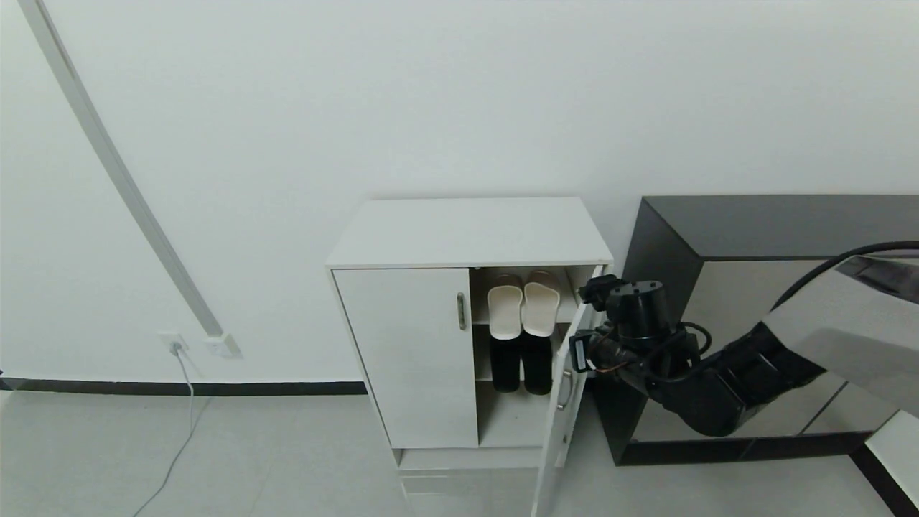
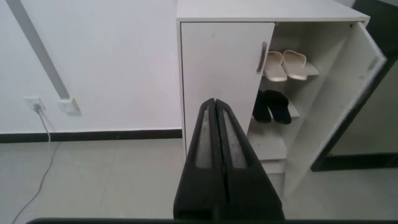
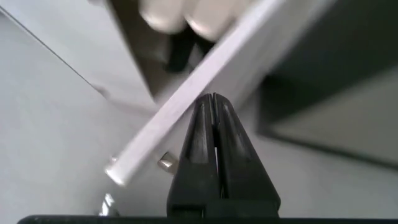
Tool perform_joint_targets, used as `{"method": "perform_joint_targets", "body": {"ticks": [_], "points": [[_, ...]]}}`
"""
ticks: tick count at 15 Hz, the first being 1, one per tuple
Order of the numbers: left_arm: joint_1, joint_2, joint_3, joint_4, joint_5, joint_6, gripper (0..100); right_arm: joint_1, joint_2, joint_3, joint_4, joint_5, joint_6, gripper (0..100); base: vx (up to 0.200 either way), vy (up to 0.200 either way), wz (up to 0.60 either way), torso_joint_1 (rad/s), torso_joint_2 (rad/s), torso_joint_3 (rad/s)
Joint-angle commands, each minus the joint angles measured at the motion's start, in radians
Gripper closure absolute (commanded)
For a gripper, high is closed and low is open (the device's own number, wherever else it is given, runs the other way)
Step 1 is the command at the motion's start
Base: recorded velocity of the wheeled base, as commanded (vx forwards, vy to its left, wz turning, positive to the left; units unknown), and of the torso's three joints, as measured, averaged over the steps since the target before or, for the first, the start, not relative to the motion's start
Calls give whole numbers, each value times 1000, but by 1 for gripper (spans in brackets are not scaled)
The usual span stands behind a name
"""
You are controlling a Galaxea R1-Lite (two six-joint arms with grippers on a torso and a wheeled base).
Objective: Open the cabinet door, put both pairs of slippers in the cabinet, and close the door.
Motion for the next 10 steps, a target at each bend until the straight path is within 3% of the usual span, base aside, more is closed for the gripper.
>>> {"method": "perform_joint_targets", "body": {"ticks": [1, 5, 10], "points": [[0, 1, 0, 0, 1, 0, 100, 24, 97, -51, -77, 38, 12, 100, 0, 0, 0, 0, 0, 0], [0, 1, 0, 0, 1, 0, 100, 30, 93, -26, -123, 46, 17, 100, 0, 0, 0, 0, 0, 0], [0, 1, 0, 0, 1, 0, 100, 31, 44, 113, -269, 176, 25, 100, 0, 0, 0, 0, 0, 0]]}}
